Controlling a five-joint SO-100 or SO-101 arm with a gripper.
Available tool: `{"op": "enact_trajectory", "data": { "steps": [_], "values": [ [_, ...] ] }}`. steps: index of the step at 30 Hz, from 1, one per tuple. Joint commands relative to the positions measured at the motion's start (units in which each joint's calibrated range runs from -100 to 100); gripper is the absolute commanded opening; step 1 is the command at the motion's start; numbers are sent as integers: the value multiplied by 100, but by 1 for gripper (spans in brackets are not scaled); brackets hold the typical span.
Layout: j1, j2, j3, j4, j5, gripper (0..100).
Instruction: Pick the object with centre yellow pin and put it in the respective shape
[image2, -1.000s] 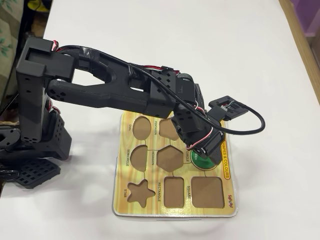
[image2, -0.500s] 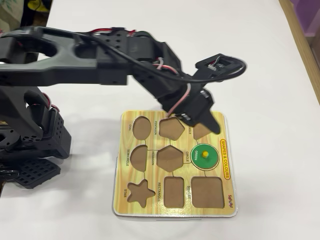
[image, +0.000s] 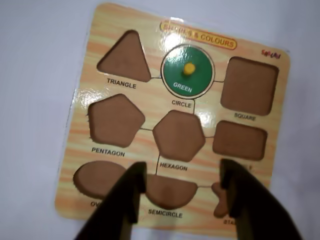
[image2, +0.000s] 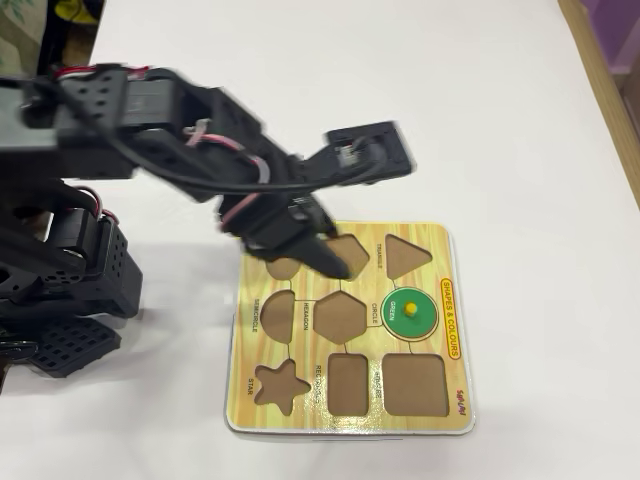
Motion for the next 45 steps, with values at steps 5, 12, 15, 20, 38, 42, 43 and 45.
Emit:
{"op": "enact_trajectory", "data": {
  "steps": [5, 12, 15, 20, 38, 42, 43, 45],
  "values": [
    [12, -2630, 1754, -56, -514, 17],
    [22, -4496, 2635, -56, -1105, 17],
    [32, -5140, 2959, -56, -1288, 17],
    [22, -6111, 3660, -56, -1319, 17],
    [41, -6094, 5171, 912, -1424, 17],
    [22, -6094, 5171, 1837, -1418, 17],
    [22, -6094, 5171, 1966, -1403, 17],
    [41, -6094, 5171, 1966, -1303, 17]
  ]
}}
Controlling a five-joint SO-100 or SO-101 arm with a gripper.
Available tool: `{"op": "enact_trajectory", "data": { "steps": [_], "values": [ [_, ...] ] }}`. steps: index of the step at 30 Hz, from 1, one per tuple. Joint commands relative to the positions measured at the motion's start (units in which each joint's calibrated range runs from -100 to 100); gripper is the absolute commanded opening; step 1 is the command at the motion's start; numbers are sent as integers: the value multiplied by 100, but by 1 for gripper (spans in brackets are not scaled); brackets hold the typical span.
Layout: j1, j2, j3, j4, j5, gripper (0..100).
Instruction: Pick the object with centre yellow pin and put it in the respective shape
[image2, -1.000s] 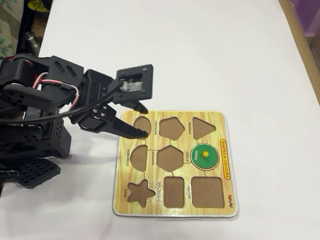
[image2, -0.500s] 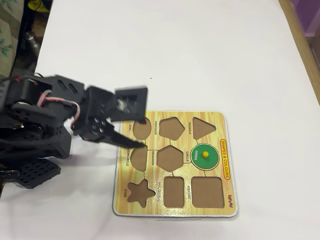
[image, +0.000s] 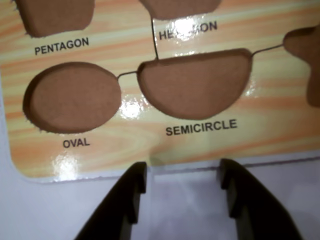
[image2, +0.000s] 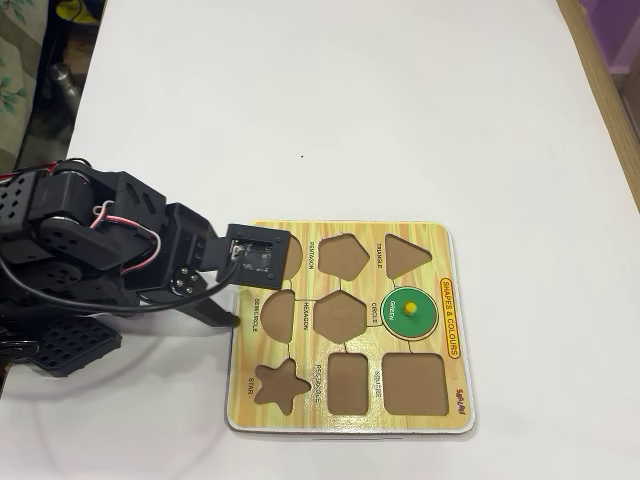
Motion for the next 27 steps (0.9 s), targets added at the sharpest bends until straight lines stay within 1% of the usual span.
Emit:
{"op": "enact_trajectory", "data": {
  "steps": [1, 6, 8, 10, 12, 13, 17, 20, 27],
  "values": [
    [41, 91, 36, 201, 164, 17],
    [41, 91, 36, 262, 530, 17],
    [51, 91, 36, 262, 540, 16],
    [51, 91, 36, 262, 519, 11],
    [90, 91, 36, 262, 561, 2],
    [90, 91, 36, 262, 566, 0],
    [80, 100, 36, 262, 582, 1],
    [80, 133, 36, 270, 728, 1],
    [71, 133, 36, 270, 728, 2]
  ]
}}
